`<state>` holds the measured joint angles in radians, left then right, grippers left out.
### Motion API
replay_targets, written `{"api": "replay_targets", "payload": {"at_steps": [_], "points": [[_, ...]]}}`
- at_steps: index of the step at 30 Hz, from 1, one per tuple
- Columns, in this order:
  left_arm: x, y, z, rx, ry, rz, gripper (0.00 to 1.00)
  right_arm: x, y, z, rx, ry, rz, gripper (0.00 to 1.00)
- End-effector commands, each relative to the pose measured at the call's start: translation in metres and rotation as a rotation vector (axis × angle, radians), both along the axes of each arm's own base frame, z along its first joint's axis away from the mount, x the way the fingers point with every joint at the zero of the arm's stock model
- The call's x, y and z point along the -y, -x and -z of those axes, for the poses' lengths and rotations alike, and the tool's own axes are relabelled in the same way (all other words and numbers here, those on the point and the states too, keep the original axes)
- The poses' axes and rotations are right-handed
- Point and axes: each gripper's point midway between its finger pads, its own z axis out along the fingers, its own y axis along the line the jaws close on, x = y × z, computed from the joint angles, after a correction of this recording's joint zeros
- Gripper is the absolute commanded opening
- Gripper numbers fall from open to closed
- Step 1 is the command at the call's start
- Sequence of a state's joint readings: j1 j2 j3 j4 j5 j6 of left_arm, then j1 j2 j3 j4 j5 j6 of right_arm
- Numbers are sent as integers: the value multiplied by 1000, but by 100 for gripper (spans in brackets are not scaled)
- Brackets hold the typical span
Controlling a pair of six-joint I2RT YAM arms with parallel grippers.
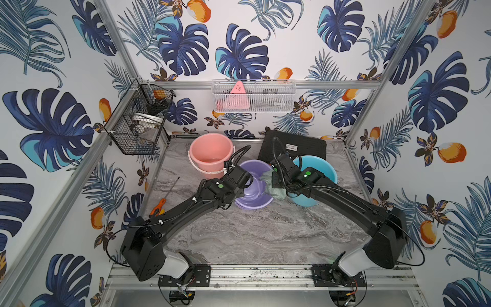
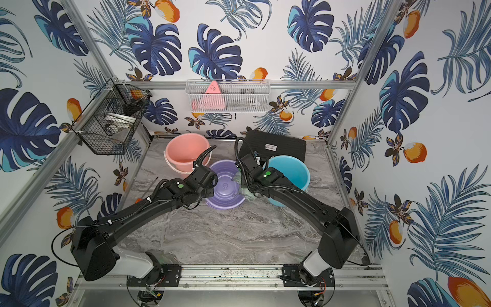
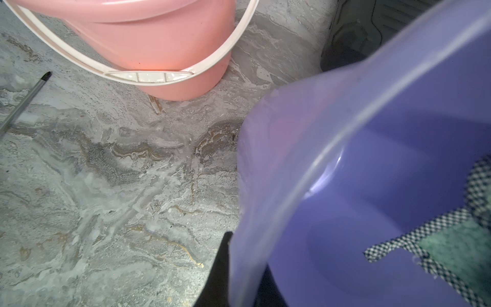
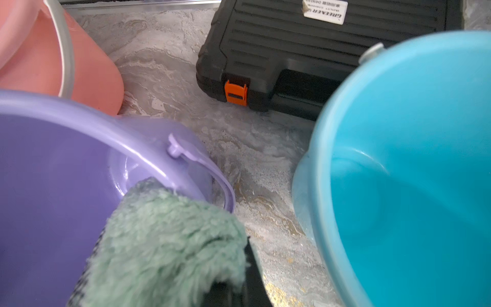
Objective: Wipe the inside of the bucket with a cloth
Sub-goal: Wipe the dirt from the inside of the bucket.
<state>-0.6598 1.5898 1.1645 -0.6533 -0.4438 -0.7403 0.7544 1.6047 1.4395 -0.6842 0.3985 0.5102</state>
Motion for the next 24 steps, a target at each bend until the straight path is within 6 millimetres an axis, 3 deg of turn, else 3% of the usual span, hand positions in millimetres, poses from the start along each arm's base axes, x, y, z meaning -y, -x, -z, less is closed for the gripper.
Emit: {"api": "replay_targets", "payload": {"at_steps": [1,5,10,17,24], "points": [[6,9,12,-68,6,60,0,-44,-14,-14,15,-119,-112,0],[7,10,17,-80,-1,66,0,-64,-20,-26,23,-177,-145,0],[8,8,21,-90,-10,61,0,-72,-21,-32,50,-221,-165,0],[6,4,12,-66,-16,39,0,-40,-20,-13,45,-133,-81,0],[0,-7,2,-55,8,0,0,-5,6,-13,53,-115,-35,0]]}}
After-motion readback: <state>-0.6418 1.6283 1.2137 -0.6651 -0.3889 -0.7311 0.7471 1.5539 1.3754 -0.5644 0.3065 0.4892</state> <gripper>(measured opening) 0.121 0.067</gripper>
